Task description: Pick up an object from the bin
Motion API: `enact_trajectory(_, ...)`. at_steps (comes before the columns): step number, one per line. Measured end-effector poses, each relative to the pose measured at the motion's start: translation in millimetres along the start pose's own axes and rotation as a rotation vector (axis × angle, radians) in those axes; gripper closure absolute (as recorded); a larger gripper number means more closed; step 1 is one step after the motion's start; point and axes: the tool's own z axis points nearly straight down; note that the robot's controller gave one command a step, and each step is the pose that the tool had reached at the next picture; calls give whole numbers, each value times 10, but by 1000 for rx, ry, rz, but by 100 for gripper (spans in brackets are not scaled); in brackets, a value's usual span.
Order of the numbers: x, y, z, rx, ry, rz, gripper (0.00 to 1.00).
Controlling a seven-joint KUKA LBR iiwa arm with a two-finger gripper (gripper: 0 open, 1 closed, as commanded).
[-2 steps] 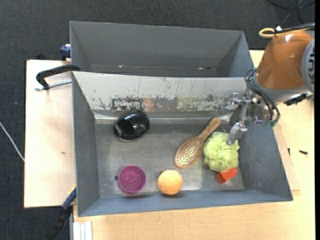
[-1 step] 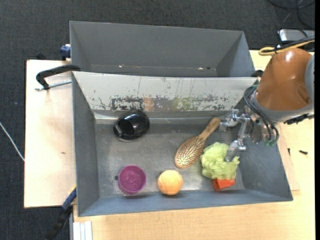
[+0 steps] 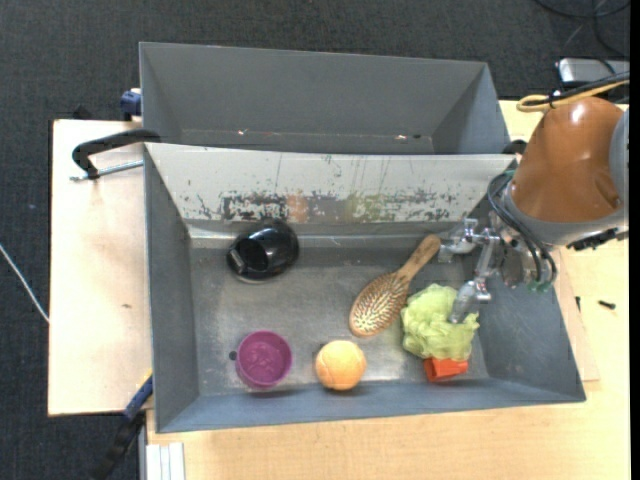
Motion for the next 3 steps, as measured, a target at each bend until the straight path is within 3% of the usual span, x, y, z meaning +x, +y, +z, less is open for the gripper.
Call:
enact_trajectory(1,79,-53,-37,0,2,-241,0)
enact_trajectory(2,215,14,225,1,0,-351,0)
enact_trajectory(3,-36,-76,559,-3,7,-428,100)
